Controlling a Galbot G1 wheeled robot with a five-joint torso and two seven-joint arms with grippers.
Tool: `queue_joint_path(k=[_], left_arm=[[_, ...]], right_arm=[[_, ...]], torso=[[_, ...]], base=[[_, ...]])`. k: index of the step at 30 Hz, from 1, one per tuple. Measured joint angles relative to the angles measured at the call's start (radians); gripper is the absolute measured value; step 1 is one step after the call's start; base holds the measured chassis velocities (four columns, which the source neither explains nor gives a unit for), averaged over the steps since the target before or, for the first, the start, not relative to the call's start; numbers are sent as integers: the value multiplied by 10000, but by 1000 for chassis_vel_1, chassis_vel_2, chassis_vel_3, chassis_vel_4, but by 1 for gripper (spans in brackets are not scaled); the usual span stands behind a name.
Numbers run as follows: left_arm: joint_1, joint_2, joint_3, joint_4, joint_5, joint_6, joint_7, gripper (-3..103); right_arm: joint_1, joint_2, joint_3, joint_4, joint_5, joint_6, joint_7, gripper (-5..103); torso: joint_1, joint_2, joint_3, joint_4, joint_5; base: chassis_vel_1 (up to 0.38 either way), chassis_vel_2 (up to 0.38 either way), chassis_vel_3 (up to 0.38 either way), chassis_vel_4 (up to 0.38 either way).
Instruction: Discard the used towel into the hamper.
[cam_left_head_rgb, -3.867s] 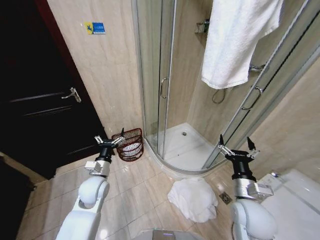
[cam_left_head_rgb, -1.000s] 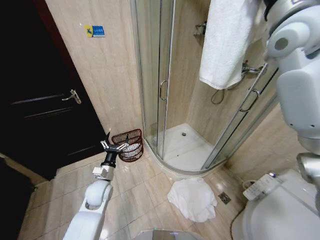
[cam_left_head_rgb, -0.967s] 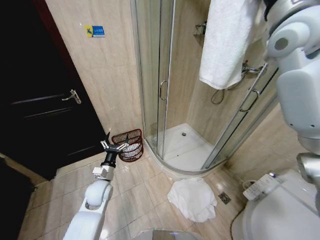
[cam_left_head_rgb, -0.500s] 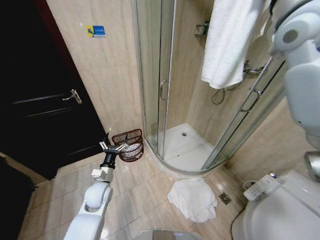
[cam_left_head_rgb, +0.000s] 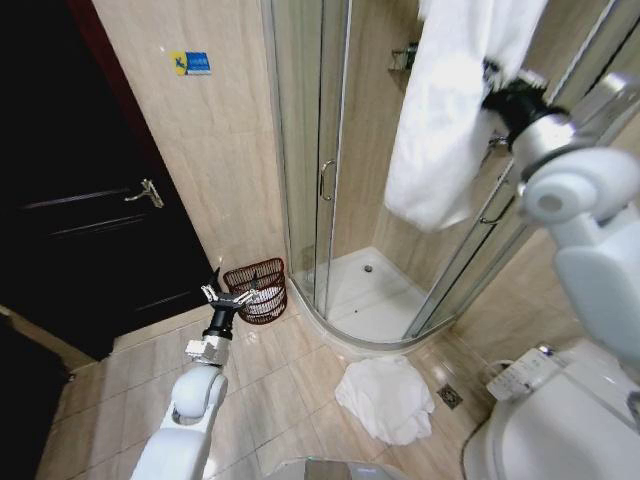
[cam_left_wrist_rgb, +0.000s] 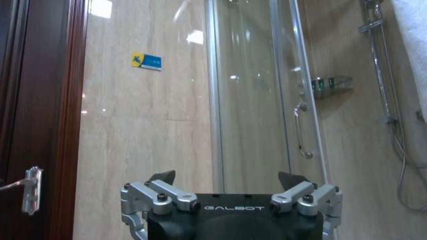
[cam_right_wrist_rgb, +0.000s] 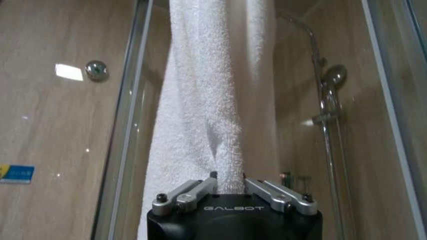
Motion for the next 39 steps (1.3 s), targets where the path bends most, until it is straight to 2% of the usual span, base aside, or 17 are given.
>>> queue_joint_path(k=[8, 21, 39], left_arm=[[-5, 24, 8, 15, 2, -7, 20, 100], [110, -15, -41, -10, 12, -109, 28, 100], [109, 41, -30, 55, -31, -211, 28, 100]], right_arm=[[-1501, 76, 860, 390, -132, 28, -51, 3], [-2944, 260, 1461, 838, -585, 176, -144, 3], [-5700, 880, 2358, 1415, -1874, 455, -605, 3]], torso=[[0, 0, 0, -2, -2], [0, 0, -1, 0, -1], [1, -2, 0, -2, -1]], base=[[0, 0, 0, 0], [0, 0, 0, 0], [0, 0, 0, 0]])
